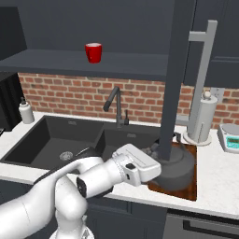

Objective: Pick the kettle from the counter and place it on the tray. Then pick the mug from the cabinet and place it on the tray. Then close the cabinet doors.

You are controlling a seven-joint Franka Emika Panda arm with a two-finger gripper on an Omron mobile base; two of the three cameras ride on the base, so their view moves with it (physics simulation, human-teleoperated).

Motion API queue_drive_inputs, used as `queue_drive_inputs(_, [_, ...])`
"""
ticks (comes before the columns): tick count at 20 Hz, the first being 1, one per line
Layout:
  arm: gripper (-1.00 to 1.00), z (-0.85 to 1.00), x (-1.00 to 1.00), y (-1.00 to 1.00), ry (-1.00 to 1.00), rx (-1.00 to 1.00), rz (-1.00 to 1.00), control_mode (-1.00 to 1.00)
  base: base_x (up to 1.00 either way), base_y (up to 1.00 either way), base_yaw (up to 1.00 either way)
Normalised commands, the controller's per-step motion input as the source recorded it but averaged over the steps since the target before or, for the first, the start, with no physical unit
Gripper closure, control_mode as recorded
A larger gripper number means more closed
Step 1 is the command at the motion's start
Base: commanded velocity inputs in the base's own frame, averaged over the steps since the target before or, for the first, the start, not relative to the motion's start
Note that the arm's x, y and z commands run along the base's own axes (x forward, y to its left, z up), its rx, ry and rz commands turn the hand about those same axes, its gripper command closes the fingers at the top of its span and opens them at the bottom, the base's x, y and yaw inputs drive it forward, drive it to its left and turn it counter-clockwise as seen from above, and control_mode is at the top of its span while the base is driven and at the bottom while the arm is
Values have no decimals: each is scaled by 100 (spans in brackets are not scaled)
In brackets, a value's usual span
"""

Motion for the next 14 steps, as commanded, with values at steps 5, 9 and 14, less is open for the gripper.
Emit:
queue_drive_inputs(5, [100,2,34,23,2,1,0,-100,0,0,0])
queue_drive_inputs(9, [100,2,38,17,0,5,0,-100,0,0,0])
queue_drive_inputs(14, [100,0,16,26,0,5,3,-100,0,0,0])
